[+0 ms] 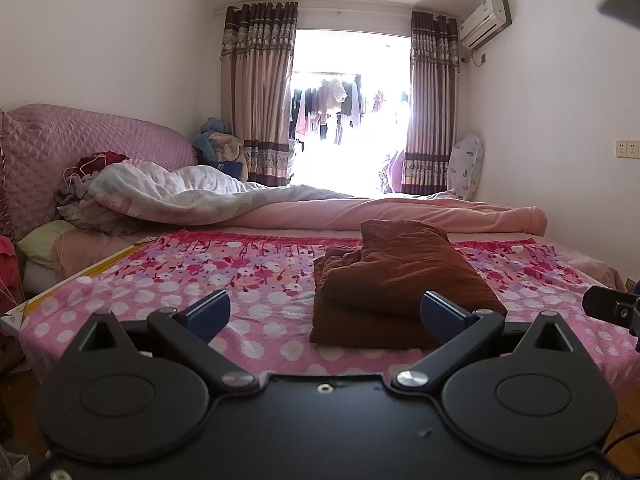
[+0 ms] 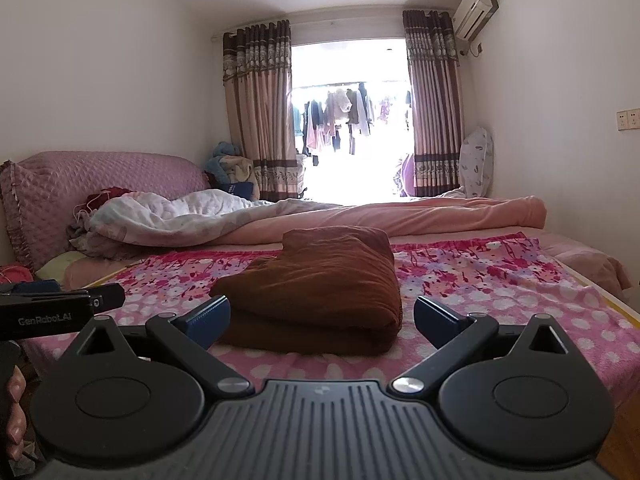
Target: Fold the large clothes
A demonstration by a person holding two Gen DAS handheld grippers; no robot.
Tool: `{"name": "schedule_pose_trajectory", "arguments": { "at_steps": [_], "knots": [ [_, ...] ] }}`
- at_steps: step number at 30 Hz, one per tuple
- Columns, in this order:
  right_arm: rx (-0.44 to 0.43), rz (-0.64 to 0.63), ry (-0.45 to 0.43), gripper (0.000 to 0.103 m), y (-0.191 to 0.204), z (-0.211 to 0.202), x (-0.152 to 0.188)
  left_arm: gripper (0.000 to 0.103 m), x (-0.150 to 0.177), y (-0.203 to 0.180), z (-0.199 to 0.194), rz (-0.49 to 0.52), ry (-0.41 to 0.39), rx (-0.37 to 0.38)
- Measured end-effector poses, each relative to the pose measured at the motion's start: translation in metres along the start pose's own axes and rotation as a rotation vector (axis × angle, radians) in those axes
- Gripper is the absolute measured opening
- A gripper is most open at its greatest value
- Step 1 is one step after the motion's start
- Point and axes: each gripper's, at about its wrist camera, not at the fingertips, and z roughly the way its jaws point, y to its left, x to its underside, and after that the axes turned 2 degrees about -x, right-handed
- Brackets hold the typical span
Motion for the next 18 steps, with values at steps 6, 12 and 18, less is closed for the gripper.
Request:
{"name": "schedule_pose_trajectory", "arguments": {
  "at_steps": [6,12,18],
  "knots": [
    [-0.002,-0.001,-0.001,0.103,-0.0004,-0.0001,-0.0001,0.103,-0.0001,0.0001,-0.0007,-0.001,0.001,0.0],
    [0.0,0.0,0.0,0.103,-0.0003,0.0002,-0.0002,0.103,-0.0007,-0.0019,-0.0001,-0.002,0.004,0.001],
    [0.001,0.0,0.001,0.103,-0.0008,-0.0002,0.0,0.103,-0.0005,-0.0033,0.0006,-0.002,0.009,-0.001]
  ]
}}
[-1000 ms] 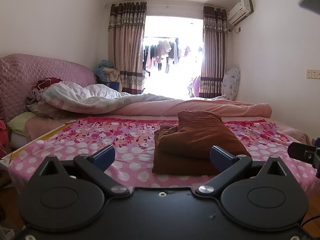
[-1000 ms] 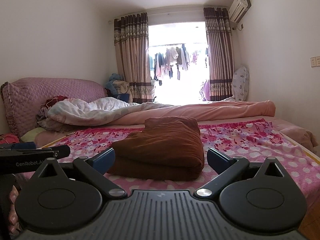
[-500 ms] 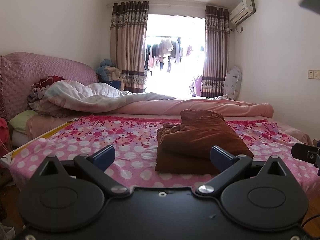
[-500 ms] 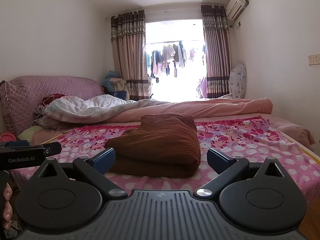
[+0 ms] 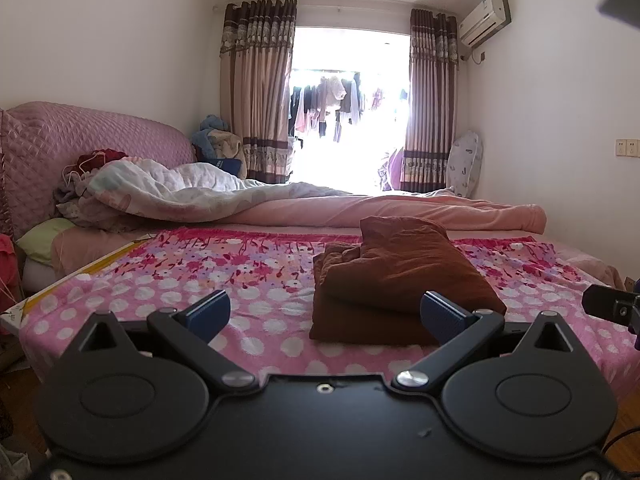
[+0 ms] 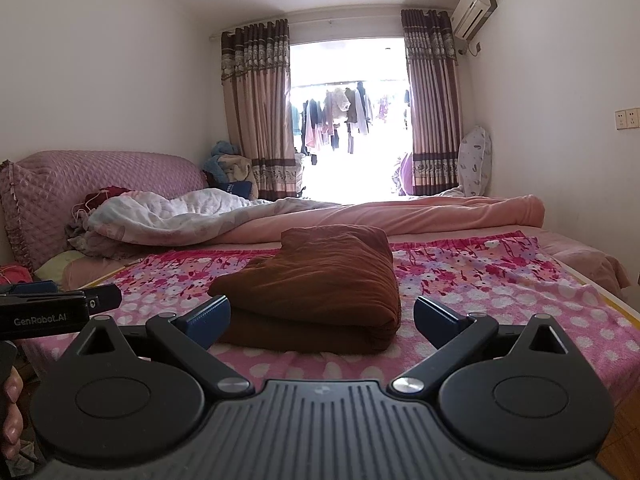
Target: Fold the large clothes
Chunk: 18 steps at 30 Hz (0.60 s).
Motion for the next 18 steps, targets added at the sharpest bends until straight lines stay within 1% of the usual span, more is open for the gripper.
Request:
{"name": "schedule_pose_trajectory", "arguments": {
  "at_steps": [18],
  "knots": [
    [0.0,0.001,-0.001,0.103,0.0005,0.0006,-0.0007,0.103,-0.0011,0.0024,0.0009,-0.001,0.001,0.005]
  ]
}}
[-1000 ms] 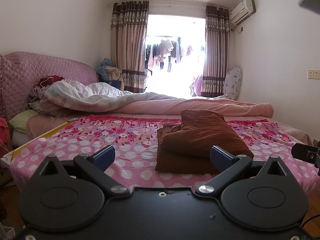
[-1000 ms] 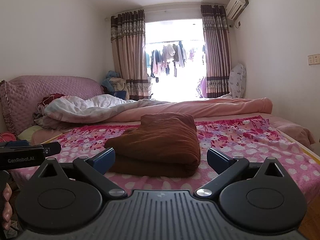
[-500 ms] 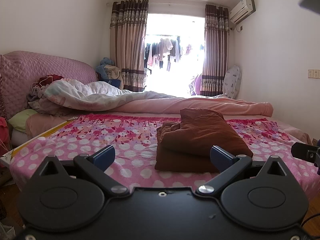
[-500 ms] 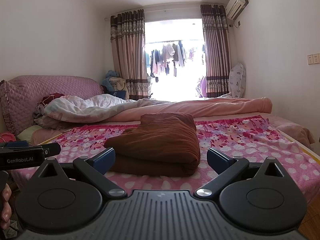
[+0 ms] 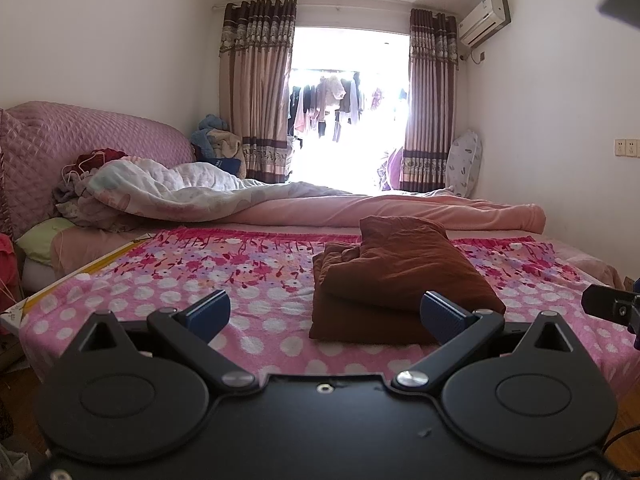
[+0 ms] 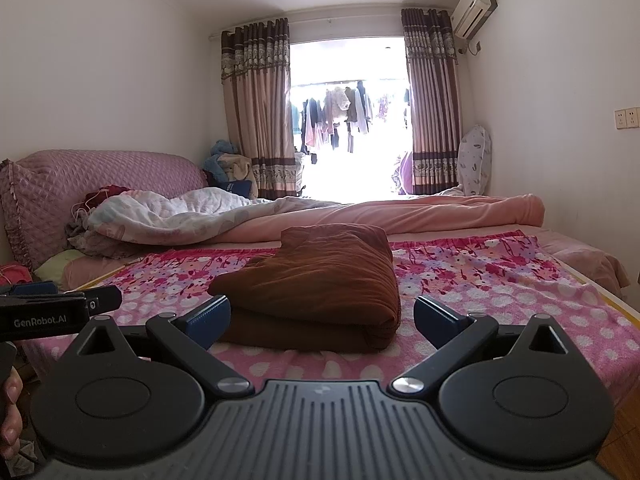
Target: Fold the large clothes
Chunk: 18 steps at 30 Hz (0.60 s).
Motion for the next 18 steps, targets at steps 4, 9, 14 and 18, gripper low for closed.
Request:
{"name": "schedule_pose_trajectory", "arguments": {
  "at_steps": [4,9,14,18],
  "knots": [
    [-0.001,-0.001,0.0,0.103,-0.0001,0.0001,-0.0001,0.103,0.0002,0.0001,0.0001,0.002,0.001,0.002],
    [0.0,-0.001,0.0,0.103,0.0004,-0.0003,-0.0002,0.103,0.0002,0.0018,0.0,0.007,0.003,0.005],
    [0.0,-0.002,0.001,0.103,0.0006,-0.0001,-0.0003,0.103,0.0003,0.0015,0.0001,0.007,0.003,0.004],
    [-0.001,-0.001,0.002,0.103,0.0007,-0.0001,-0.0002,0.103,0.0,0.0016,0.0,0.01,0.003,0.009]
  ]
}}
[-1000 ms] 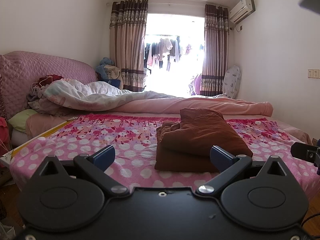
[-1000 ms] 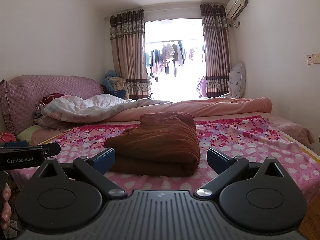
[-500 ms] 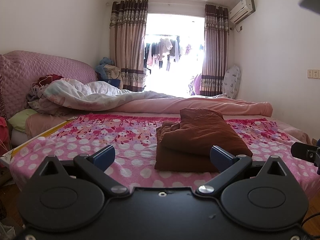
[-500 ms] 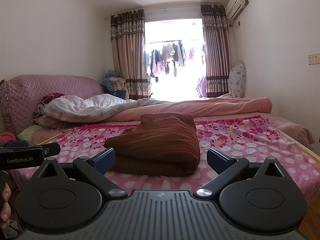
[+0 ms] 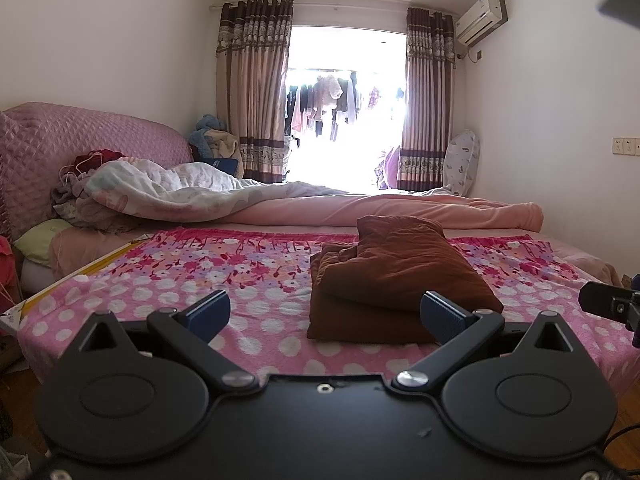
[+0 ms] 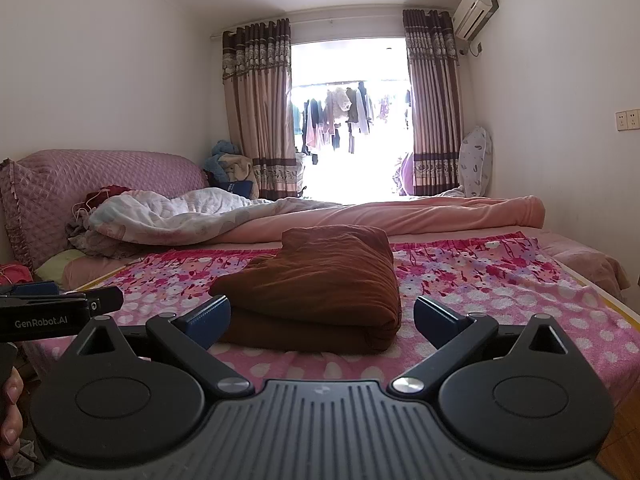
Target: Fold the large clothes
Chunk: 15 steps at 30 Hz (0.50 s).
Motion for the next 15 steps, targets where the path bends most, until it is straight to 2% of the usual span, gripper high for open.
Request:
{"name": "schedule_pose_trajectory", "arguments": {
  "at_steps": [15],
  "knots": [
    [0.002,0.002,0.003,0.103,-0.0006,0.0005,0.0007,0.103,0.0,0.0032,-0.0057,0.006,-0.015,-0.013]
  ]
}}
